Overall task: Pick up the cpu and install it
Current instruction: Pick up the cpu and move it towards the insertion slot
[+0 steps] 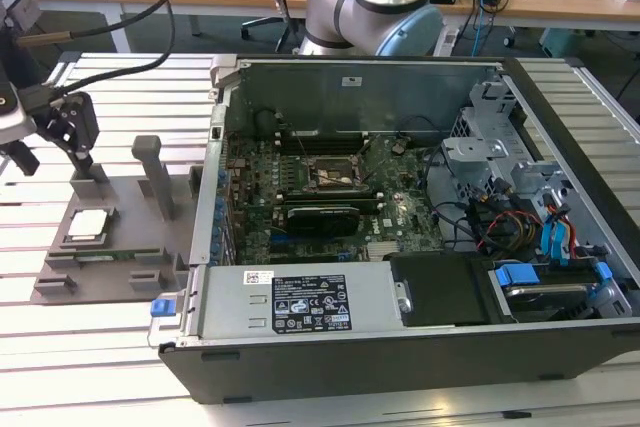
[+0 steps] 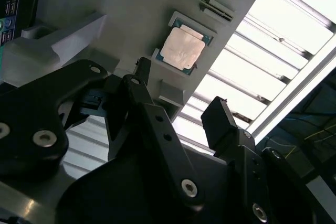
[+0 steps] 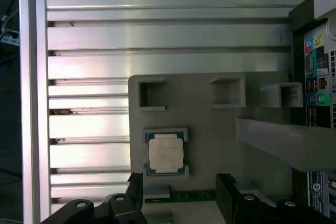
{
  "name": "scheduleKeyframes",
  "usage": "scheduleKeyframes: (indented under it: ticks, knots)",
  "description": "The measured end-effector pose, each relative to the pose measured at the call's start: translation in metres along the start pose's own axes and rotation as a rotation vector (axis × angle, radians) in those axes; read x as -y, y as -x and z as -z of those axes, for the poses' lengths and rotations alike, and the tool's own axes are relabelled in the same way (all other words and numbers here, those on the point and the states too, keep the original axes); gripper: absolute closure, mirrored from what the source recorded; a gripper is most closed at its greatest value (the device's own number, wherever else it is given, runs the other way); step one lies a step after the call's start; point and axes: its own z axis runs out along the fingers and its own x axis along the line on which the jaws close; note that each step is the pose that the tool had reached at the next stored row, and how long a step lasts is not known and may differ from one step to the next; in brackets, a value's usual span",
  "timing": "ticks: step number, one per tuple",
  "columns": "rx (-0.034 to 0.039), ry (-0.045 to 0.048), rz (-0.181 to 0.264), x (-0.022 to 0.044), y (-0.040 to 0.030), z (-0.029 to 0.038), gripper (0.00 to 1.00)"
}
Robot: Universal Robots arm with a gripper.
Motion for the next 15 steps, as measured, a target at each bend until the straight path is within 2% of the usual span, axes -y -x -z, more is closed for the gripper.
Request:
scheduleKeyframes:
  ticks: [15]
  knots:
    - [0.0, 0.0, 0.0, 0.0003, -0.0005, -0.0191, 0.34]
